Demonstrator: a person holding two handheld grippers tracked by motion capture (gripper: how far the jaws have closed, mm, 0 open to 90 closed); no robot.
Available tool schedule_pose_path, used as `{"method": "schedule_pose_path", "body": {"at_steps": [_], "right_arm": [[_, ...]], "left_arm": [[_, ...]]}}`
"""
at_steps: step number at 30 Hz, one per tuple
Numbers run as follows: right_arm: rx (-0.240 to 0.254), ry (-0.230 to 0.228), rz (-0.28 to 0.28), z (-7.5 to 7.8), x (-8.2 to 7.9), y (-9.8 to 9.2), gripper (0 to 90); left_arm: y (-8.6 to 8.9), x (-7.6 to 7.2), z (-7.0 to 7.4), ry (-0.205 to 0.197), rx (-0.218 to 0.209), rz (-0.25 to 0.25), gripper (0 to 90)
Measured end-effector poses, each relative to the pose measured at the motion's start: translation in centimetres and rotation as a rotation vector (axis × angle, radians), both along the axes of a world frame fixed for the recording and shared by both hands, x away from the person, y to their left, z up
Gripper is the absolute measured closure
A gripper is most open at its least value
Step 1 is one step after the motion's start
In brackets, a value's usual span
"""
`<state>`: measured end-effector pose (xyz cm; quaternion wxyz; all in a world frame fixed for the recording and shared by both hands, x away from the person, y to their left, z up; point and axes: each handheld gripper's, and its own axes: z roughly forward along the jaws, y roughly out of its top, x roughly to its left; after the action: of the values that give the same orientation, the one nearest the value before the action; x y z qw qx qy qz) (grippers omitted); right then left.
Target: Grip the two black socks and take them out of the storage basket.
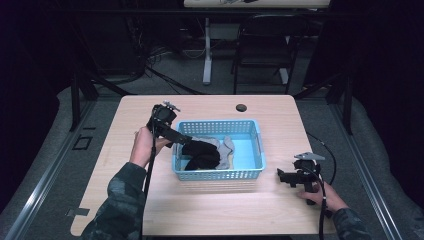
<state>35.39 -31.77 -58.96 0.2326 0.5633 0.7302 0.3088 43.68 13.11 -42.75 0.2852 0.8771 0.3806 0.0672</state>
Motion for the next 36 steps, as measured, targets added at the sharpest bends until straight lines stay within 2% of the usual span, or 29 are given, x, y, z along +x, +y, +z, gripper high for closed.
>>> {"method": "schedule_pose_path", "body": {"at_steps": [10,13,15,24,29,36], "right_arm": [[0.000,0.000,0.000,0.0,0.0,0.0,0.0],[0.000,0.000,0.000,0.0,0.0,0.0,0.0],[0.000,0.000,0.000,0.0,0.0,0.0,0.0],[0.000,0.000,0.000,0.0,0.0,0.0,0.0],[0.000,0.000,0.000,0.0,0.0,0.0,0.0],[0.000,0.000,0.000,0.0,0.0,0.0,0.0]], "left_arm": [[-2.0,0.4,-2.0,0.062,0.035,-0.054,0.1],[-2.4,0.5,-2.5,0.075,0.043,-0.061,3.1],[-2.6,0.6,-2.8,0.082,0.060,-0.060,8.2],[-3.2,0.7,-3.8,0.119,0.077,-0.076,31.4],[-3.5,0.6,-4.4,0.124,0.100,-0.081,45.4],[-3.5,0.5,-4.6,0.123,0.104,-0.092,71.3]]}}
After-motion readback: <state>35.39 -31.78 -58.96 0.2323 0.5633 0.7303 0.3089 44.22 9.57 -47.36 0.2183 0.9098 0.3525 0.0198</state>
